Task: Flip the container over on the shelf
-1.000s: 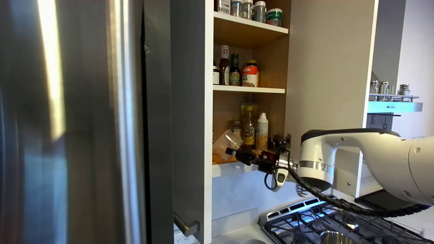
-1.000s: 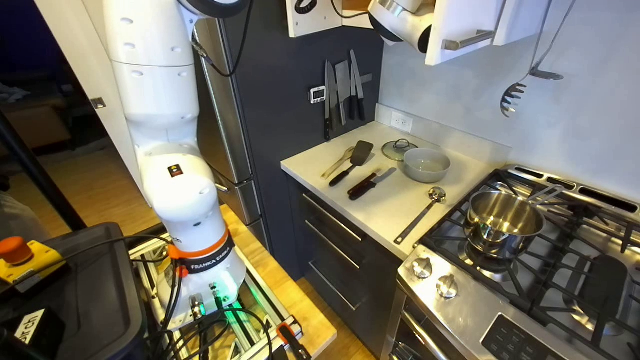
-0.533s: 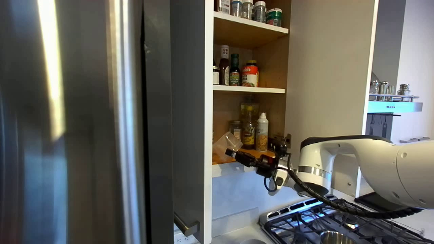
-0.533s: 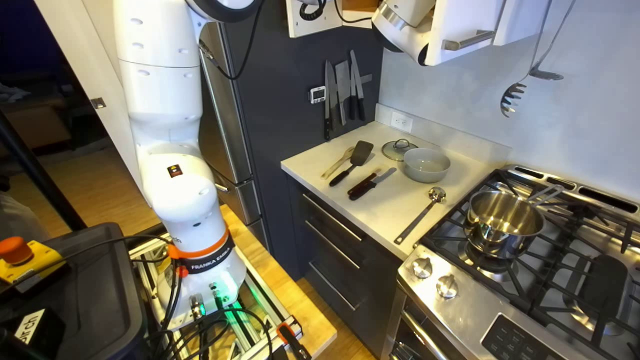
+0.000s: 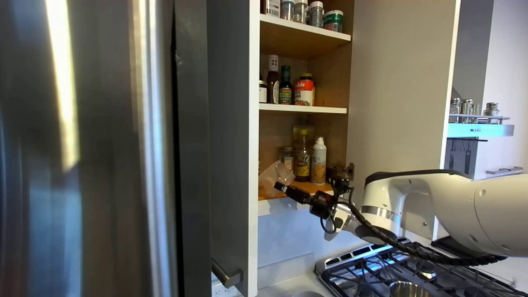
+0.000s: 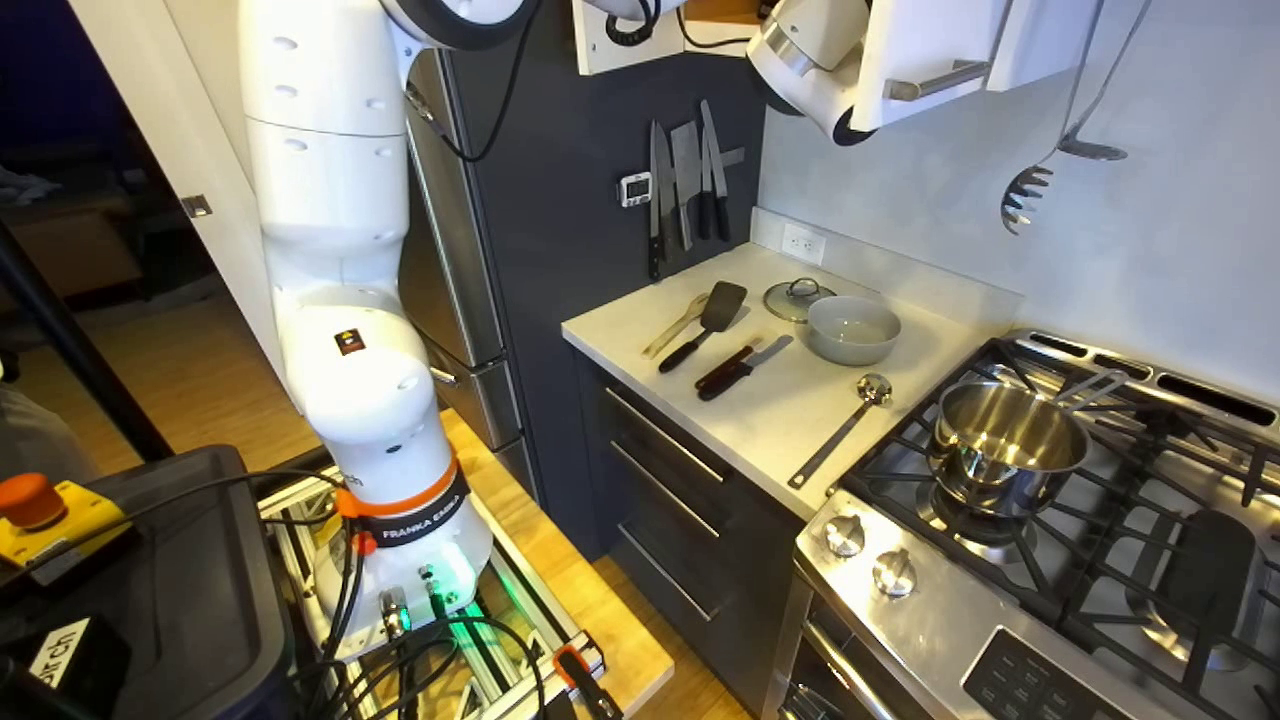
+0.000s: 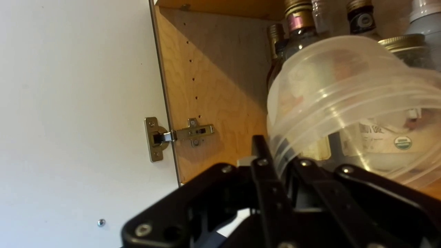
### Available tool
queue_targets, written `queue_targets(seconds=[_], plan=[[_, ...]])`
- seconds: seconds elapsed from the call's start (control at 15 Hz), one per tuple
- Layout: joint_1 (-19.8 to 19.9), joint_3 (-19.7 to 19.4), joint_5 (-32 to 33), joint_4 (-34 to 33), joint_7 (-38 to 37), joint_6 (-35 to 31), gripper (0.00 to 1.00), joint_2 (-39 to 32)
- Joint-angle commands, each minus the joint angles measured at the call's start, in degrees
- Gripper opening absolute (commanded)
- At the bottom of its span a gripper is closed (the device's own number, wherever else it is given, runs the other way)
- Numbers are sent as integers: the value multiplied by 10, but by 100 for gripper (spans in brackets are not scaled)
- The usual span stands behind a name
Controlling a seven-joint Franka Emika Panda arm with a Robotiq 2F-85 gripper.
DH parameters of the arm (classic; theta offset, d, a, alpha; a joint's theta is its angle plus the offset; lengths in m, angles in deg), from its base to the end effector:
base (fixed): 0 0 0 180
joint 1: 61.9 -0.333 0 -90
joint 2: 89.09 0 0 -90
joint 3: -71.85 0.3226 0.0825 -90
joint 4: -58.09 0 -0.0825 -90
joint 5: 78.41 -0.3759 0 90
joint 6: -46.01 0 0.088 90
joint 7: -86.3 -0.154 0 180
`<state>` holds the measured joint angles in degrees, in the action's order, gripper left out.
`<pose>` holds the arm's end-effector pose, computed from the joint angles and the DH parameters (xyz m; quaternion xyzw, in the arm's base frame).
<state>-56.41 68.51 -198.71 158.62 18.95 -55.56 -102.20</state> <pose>0.6753 0.0157 0.5667 -0.2323 0.5151 0.4471 0.6934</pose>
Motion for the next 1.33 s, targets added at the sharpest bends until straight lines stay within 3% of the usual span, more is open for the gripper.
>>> queue_targets(seconds=[0.0,0.2,0.4,0.8,0.93,1.27], plan=[[5,3,-4,2,-12,4,7,-7],[4,3,-5,1,-13,-4,14,-7],[3,3,-2,-1,-14,-12,47,-10],[3,3,-2,-5,-13,-23,90,-13],[2,2,0,-6,-10,-25,99,-9],[-2,2,24,-14,-18,-43,100,-10]])
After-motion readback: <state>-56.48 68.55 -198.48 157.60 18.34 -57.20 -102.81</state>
